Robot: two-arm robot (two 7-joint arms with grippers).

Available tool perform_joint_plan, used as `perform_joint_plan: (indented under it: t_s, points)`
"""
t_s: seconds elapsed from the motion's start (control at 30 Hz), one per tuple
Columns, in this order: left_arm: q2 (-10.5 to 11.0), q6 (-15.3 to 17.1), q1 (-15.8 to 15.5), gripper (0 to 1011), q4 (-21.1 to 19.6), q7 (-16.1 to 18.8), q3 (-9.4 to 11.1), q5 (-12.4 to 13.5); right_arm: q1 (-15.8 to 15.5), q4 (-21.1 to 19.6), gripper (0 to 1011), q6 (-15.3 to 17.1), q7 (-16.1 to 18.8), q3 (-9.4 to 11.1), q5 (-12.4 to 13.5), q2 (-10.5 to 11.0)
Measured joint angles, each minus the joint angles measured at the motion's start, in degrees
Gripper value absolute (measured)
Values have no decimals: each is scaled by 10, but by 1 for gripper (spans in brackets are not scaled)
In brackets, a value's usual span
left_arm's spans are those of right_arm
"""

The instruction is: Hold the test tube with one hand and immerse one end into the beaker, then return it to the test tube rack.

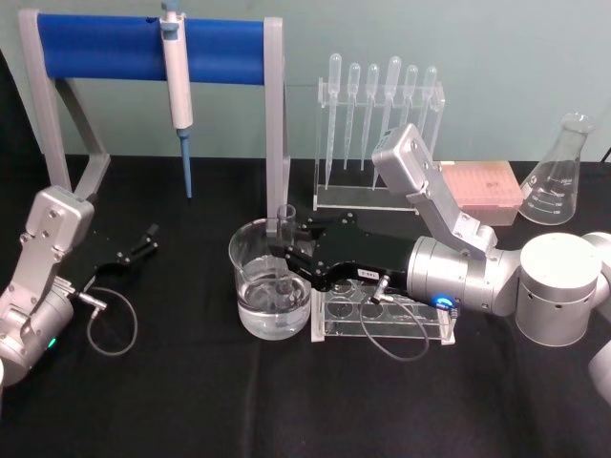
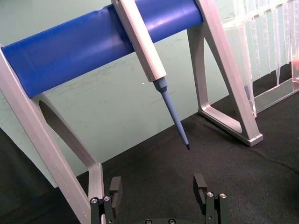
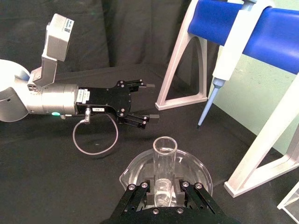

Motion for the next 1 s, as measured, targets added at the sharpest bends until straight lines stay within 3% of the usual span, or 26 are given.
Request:
perform_joint_plan:
  t_s: [1.0]
  points:
    - [0, 0, 0, 1000, 0, 0, 0, 0, 0, 0, 234, 1, -1, 0, 0, 0]
